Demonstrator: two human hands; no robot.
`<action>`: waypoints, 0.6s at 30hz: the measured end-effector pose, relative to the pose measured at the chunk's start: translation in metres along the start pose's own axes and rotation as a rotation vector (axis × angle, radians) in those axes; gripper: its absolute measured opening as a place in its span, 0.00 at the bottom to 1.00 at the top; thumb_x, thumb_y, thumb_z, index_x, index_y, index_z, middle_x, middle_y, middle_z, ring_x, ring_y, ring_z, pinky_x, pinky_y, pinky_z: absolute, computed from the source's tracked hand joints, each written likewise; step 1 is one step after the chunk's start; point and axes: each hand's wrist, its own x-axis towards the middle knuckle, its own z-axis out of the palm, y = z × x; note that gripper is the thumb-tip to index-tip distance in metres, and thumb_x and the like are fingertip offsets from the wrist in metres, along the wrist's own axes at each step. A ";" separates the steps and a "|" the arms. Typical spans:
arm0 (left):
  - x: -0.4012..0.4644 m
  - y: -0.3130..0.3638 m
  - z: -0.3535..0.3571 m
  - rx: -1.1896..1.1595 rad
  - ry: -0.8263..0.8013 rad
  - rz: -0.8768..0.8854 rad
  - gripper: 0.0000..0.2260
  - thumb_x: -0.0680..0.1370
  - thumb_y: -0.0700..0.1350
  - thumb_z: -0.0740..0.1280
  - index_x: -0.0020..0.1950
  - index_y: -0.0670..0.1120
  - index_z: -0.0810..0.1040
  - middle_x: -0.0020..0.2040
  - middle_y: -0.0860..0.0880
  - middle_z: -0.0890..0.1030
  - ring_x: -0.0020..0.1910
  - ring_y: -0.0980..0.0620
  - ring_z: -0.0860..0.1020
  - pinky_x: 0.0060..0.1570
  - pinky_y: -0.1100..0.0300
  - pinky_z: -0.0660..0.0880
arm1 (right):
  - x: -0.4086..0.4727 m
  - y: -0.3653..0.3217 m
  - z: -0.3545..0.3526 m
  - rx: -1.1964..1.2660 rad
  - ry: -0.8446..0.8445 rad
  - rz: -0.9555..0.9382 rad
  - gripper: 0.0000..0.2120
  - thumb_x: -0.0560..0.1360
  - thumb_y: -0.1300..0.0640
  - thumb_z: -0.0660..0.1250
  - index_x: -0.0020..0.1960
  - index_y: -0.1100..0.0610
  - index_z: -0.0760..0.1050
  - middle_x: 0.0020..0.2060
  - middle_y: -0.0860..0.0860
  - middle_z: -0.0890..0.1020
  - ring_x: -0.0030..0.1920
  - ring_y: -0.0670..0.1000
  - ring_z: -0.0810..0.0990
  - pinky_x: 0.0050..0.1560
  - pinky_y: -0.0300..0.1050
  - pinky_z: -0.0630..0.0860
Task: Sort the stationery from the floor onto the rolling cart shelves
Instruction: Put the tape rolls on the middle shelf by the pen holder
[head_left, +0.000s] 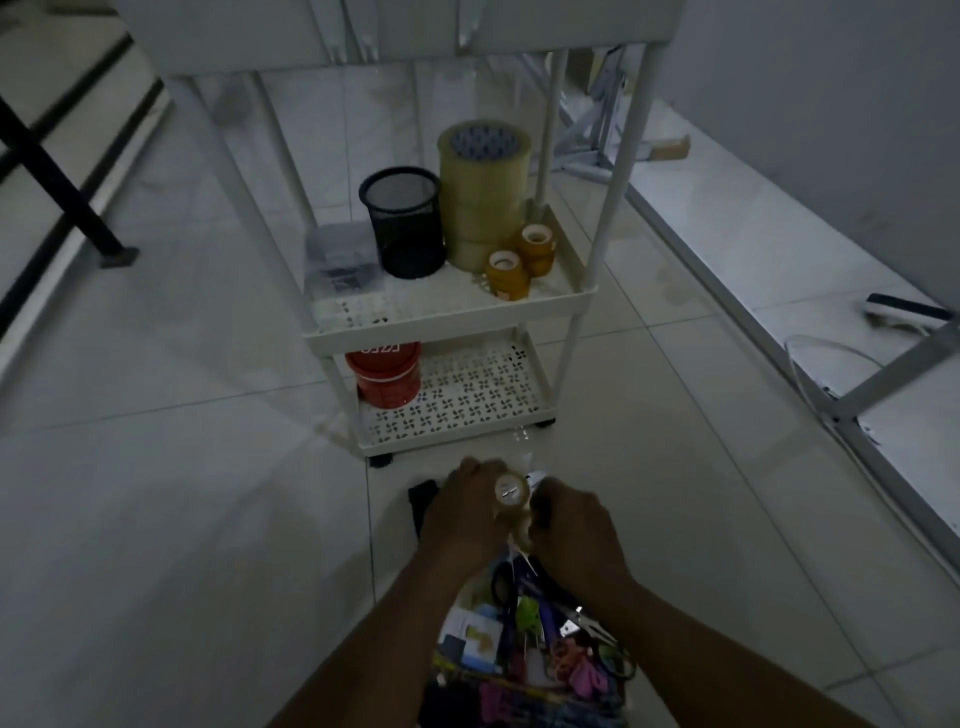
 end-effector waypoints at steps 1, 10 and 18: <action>0.009 0.009 -0.016 -0.019 0.058 0.031 0.23 0.73 0.45 0.72 0.67 0.50 0.72 0.61 0.49 0.73 0.60 0.50 0.74 0.58 0.55 0.73 | 0.010 -0.009 -0.014 0.051 0.067 0.006 0.01 0.73 0.60 0.65 0.43 0.57 0.75 0.39 0.53 0.81 0.39 0.52 0.79 0.35 0.40 0.64; 0.074 0.103 -0.150 -0.141 0.457 0.232 0.19 0.71 0.48 0.74 0.60 0.47 0.77 0.52 0.48 0.75 0.49 0.53 0.76 0.45 0.63 0.71 | 0.096 -0.077 -0.130 0.282 0.591 -0.135 0.05 0.72 0.61 0.69 0.48 0.58 0.79 0.40 0.55 0.83 0.40 0.53 0.81 0.43 0.44 0.78; 0.116 0.113 -0.169 -0.069 0.368 0.000 0.11 0.73 0.42 0.71 0.52 0.38 0.79 0.50 0.42 0.81 0.49 0.46 0.79 0.48 0.52 0.78 | 0.156 -0.113 -0.160 -0.010 0.480 -0.208 0.11 0.75 0.64 0.63 0.56 0.63 0.75 0.53 0.61 0.78 0.54 0.59 0.77 0.48 0.45 0.71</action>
